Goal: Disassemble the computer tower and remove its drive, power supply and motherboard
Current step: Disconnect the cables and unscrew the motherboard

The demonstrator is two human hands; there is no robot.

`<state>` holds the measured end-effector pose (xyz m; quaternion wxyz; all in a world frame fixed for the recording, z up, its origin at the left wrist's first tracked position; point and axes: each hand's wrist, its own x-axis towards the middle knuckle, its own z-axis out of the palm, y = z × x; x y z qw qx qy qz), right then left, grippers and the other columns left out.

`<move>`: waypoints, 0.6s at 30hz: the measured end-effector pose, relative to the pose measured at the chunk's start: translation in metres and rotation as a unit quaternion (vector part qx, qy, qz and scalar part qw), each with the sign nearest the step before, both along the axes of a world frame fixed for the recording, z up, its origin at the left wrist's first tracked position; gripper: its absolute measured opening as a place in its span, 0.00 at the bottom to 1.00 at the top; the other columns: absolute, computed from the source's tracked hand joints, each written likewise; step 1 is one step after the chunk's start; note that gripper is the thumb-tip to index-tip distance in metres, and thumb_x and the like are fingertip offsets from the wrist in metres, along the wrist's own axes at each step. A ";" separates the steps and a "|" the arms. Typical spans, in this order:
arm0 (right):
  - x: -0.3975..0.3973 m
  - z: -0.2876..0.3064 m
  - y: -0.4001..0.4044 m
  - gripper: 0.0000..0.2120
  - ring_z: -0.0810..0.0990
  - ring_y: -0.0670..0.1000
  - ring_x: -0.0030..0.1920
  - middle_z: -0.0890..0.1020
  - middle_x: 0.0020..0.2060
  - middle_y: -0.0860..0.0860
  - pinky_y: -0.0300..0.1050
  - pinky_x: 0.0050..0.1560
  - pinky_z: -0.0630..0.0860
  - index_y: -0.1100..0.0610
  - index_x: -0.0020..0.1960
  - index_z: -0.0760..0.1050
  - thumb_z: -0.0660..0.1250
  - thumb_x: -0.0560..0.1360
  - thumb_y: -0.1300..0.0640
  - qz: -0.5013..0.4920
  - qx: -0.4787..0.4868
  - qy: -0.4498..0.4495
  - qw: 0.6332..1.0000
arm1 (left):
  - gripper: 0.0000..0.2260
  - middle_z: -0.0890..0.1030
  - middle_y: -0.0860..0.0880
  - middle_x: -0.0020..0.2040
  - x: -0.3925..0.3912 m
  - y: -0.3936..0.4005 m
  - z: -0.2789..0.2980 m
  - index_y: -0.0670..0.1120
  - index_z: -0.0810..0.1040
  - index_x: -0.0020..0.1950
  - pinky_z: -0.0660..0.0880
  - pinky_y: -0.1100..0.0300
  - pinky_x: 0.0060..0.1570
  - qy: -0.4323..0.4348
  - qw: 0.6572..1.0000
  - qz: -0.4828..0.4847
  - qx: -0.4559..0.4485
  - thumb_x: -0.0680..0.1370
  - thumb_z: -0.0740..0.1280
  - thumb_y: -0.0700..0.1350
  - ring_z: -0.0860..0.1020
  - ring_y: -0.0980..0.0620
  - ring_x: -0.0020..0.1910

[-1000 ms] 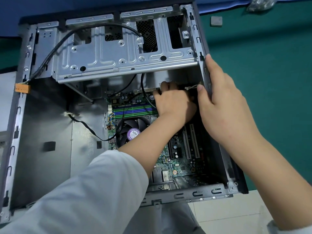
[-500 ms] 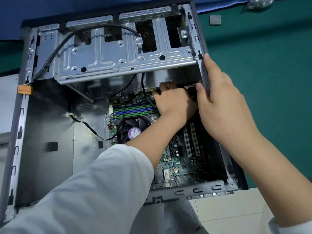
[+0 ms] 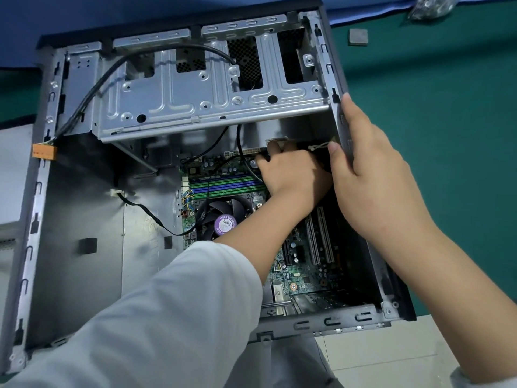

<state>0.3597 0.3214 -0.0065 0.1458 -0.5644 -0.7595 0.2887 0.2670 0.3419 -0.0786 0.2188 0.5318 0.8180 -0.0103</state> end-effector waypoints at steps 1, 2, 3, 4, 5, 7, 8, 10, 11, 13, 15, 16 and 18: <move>0.000 0.000 0.000 0.27 0.71 0.62 0.62 0.67 0.69 0.52 0.54 0.56 0.68 0.45 0.77 0.49 0.55 0.81 0.53 0.000 -0.001 0.000 1.000 | 0.18 0.75 0.44 0.61 -0.001 0.002 0.000 0.47 0.78 0.54 0.59 0.46 0.61 -0.010 1.000 0.014 -0.005 0.78 0.53 0.53 0.65 0.43 0.65; 0.000 0.001 0.000 0.27 0.72 0.62 0.62 0.67 0.69 0.52 0.54 0.56 0.68 0.45 0.77 0.49 0.55 0.81 0.53 -0.001 -0.001 0.000 1.000 | 0.19 0.75 0.44 0.62 -0.001 0.003 0.000 0.47 0.78 0.55 0.59 0.46 0.62 -0.018 0.999 0.025 -0.012 0.78 0.53 0.54 0.65 0.43 0.66; 0.001 0.001 -0.001 0.27 0.72 0.62 0.61 0.68 0.69 0.52 0.53 0.55 0.68 0.44 0.77 0.49 0.55 0.81 0.53 -0.003 -0.001 -0.001 1.000 | 0.19 0.74 0.44 0.63 -0.001 0.005 -0.001 0.46 0.78 0.56 0.60 0.46 0.63 -0.022 0.999 0.032 -0.018 0.78 0.53 0.54 0.64 0.43 0.66; 0.001 0.001 -0.001 0.27 0.72 0.62 0.61 0.68 0.69 0.52 0.53 0.55 0.68 0.44 0.77 0.49 0.55 0.81 0.53 -0.005 0.000 -0.001 1.000 | 0.20 0.72 0.44 0.65 -0.001 0.006 -0.001 0.46 0.78 0.57 0.60 0.46 0.63 -0.025 0.999 0.035 -0.024 0.78 0.53 0.54 0.63 0.43 0.67; 0.001 0.001 -0.002 0.27 0.72 0.62 0.61 0.68 0.69 0.52 0.53 0.55 0.68 0.45 0.77 0.49 0.55 0.81 0.53 -0.006 0.002 -0.003 1.000 | 0.20 0.71 0.44 0.66 0.000 0.006 -0.001 0.46 0.77 0.59 0.59 0.46 0.63 -0.026 0.999 0.037 -0.028 0.78 0.53 0.55 0.63 0.43 0.67; 0.000 0.000 -0.002 0.27 0.72 0.62 0.61 0.68 0.69 0.52 0.52 0.54 0.68 0.45 0.77 0.49 0.55 0.81 0.53 -0.004 0.008 -0.010 1.000 | 0.20 0.70 0.44 0.67 0.001 0.005 -0.001 0.46 0.77 0.60 0.59 0.46 0.62 -0.019 0.999 0.033 -0.027 0.78 0.52 0.54 0.62 0.43 0.68; -0.001 0.000 -0.002 0.27 0.72 0.62 0.61 0.68 0.69 0.52 0.53 0.54 0.68 0.45 0.77 0.49 0.54 0.81 0.53 -0.004 0.010 -0.014 1.000 | 0.20 0.70 0.44 0.66 0.001 0.004 -0.001 0.47 0.78 0.59 0.59 0.46 0.61 -0.011 0.999 0.023 -0.022 0.78 0.52 0.53 0.62 0.43 0.67; -0.001 0.000 -0.002 0.26 0.72 0.62 0.61 0.68 0.69 0.52 0.53 0.54 0.68 0.46 0.77 0.49 0.54 0.81 0.53 -0.004 0.013 -0.017 1.000 | 0.17 0.72 0.45 0.64 0.000 0.002 -0.001 0.47 0.79 0.56 0.59 0.46 0.59 0.002 1.000 -0.001 -0.006 0.78 0.54 0.52 0.63 0.43 0.66; -0.002 0.000 -0.002 0.26 0.72 0.62 0.61 0.68 0.69 0.53 0.53 0.55 0.68 0.46 0.77 0.50 0.54 0.81 0.54 -0.004 0.015 -0.017 1.000 | 0.16 0.73 0.45 0.62 -0.001 0.001 -0.001 0.47 0.79 0.53 0.59 0.46 0.59 0.004 1.000 -0.010 0.000 0.78 0.55 0.50 0.64 0.43 0.65; -0.002 0.000 -0.002 0.27 0.72 0.62 0.61 0.68 0.69 0.53 0.54 0.55 0.68 0.46 0.77 0.50 0.54 0.81 0.54 -0.002 0.016 -0.018 1.000 | 0.12 0.76 0.45 0.57 -0.001 -0.001 -0.001 0.48 0.78 0.47 0.60 0.46 0.58 0.001 1.000 -0.014 0.008 0.76 0.56 0.49 0.66 0.43 0.63; -0.002 0.000 -0.001 0.26 0.72 0.63 0.61 0.68 0.69 0.53 0.54 0.55 0.69 0.46 0.77 0.50 0.55 0.81 0.54 -0.005 0.015 -0.015 1.000 | 0.10 0.77 0.45 0.55 -0.001 -0.001 -0.002 0.48 0.73 0.39 0.60 0.46 0.58 -0.010 1.000 -0.002 0.019 0.76 0.56 0.49 0.68 0.43 0.62; -0.002 0.000 -0.001 0.26 0.72 0.63 0.60 0.68 0.68 0.53 0.54 0.55 0.69 0.46 0.77 0.50 0.55 0.81 0.54 -0.006 0.015 -0.014 1.000 | 0.11 0.77 0.45 0.56 0.000 -0.001 -0.003 0.48 0.74 0.40 0.60 0.46 0.59 -0.016 1.000 0.007 0.024 0.76 0.56 0.50 0.67 0.43 0.63; -0.001 0.000 -0.001 0.26 0.72 0.63 0.60 0.68 0.68 0.53 0.54 0.55 0.69 0.46 0.77 0.50 0.55 0.81 0.54 -0.006 0.015 -0.016 1.000 | 0.15 0.75 0.43 0.61 0.000 0.001 -0.004 0.46 0.78 0.51 0.59 0.45 0.60 -0.028 0.999 0.030 0.025 0.77 0.55 0.52 0.64 0.43 0.66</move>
